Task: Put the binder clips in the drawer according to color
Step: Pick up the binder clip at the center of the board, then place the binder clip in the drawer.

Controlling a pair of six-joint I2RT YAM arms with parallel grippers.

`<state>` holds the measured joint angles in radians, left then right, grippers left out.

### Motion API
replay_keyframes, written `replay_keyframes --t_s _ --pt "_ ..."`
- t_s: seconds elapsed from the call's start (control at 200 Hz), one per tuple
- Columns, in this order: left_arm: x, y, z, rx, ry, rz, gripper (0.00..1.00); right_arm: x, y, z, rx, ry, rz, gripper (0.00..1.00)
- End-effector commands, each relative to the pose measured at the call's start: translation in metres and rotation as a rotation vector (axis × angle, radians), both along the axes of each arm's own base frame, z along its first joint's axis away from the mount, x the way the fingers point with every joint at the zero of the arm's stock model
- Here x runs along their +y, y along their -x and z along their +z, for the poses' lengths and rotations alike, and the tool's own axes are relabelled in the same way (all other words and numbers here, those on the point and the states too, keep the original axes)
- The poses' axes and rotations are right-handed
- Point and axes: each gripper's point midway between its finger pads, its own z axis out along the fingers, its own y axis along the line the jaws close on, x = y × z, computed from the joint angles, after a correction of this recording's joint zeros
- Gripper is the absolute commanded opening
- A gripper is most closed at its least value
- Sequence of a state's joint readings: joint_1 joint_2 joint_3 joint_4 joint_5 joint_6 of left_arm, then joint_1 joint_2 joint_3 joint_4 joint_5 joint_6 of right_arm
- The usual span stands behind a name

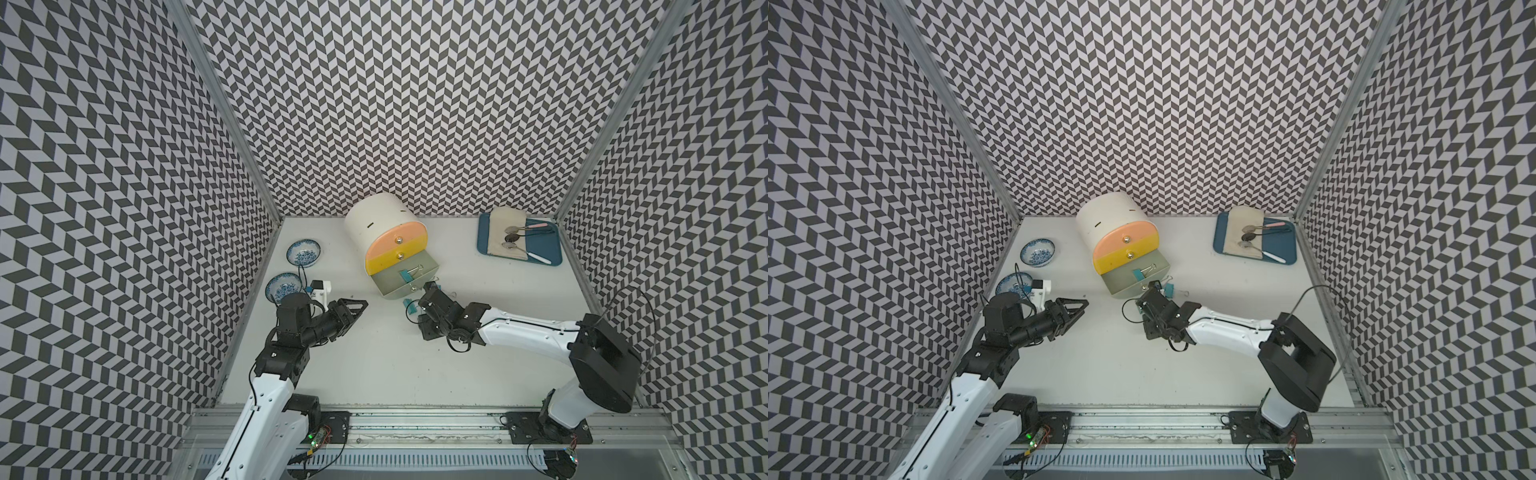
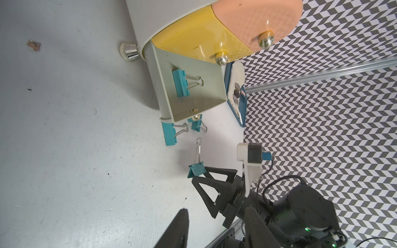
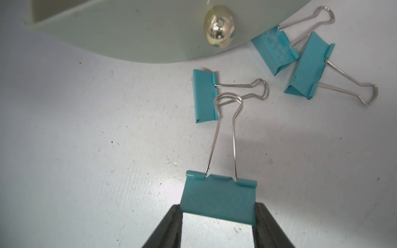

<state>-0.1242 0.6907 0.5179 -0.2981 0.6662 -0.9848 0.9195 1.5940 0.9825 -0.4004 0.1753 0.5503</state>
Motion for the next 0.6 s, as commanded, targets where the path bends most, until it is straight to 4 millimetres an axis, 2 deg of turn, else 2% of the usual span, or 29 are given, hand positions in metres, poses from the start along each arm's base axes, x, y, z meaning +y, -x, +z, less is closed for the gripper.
replay_keyframes --t_s 0.0,0.331,0.476,0.596 --pt "-0.003 -0.008 0.007 -0.045 0.005 0.0 0.46 -0.011 -0.009 0.022 -0.036 -0.046 -0.038 0.47" --pt "-0.024 -0.023 0.007 -0.045 0.015 -0.041 0.47 -0.05 -0.069 0.082 -0.096 -0.192 -0.14 0.46" --pt "-0.036 -0.029 0.005 -0.043 0.015 -0.064 0.46 -0.055 -0.096 0.101 -0.121 -0.223 -0.145 0.46" --pt "-0.045 -0.034 0.003 -0.039 0.023 -0.08 0.46 -0.049 -0.114 0.11 -0.13 -0.24 -0.125 0.46"
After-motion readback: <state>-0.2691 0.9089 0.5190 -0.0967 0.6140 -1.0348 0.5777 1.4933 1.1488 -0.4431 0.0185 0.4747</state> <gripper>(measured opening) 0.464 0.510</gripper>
